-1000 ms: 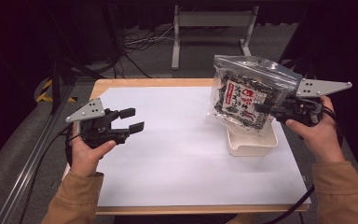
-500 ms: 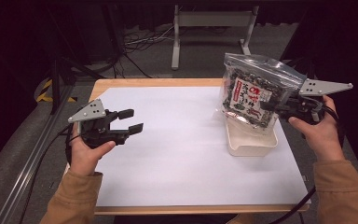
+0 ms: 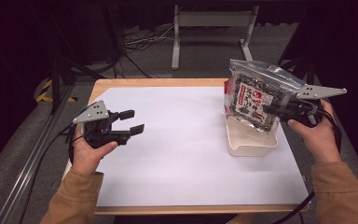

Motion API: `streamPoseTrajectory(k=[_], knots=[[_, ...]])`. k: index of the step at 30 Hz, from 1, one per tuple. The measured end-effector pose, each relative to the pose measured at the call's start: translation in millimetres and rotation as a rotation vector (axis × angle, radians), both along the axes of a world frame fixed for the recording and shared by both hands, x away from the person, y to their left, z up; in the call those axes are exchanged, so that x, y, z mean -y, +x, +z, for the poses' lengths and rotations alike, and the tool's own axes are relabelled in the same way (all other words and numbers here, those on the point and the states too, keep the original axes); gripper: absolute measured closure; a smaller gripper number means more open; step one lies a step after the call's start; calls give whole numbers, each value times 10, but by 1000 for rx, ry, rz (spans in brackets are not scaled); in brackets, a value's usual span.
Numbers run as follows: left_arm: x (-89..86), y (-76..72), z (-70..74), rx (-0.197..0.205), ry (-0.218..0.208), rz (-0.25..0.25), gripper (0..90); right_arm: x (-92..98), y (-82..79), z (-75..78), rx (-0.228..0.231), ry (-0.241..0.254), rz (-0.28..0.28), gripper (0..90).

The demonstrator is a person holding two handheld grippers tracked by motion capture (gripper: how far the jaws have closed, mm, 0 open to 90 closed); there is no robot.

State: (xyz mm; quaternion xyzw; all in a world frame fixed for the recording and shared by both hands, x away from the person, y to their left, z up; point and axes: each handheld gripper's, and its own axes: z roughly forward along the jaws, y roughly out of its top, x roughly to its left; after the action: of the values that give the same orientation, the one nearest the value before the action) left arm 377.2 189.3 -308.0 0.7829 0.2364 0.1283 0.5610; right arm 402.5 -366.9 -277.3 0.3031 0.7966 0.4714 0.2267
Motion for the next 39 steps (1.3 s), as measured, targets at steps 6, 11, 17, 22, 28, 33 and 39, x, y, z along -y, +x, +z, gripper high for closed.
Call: streamPoseTrajectory(k=[6, 11, 17, 22, 28, 33, 39], knots=[[-8, 12, -35, -15, 0, -4, 350, 7, 1, -33, -5, -10, -15, 745], [-35, 9, -34, -13, -5, 0, 347, -9, 4, -66, -17, -31, -20, 745], [-52, 9, -38, -17, -7, 3, 344, -44, 5, -106, -22, -47, -18, 745], [-92, 4, -36, -16, -15, 17, 342, -52, 3, -159, -24, -48, -24, 745], [-119, 9, -57, -21, -5, 23, 339, -33, -5, -244, -23, -37, -30, 745], [-143, 0, -53, -20, -8, 30, 338, -36, 1, -328, -34, -47, -37, 744], [-167, -6, -67, -29, -6, 33, 335, -44, 20, -430, -34, -47, -34, 744]])
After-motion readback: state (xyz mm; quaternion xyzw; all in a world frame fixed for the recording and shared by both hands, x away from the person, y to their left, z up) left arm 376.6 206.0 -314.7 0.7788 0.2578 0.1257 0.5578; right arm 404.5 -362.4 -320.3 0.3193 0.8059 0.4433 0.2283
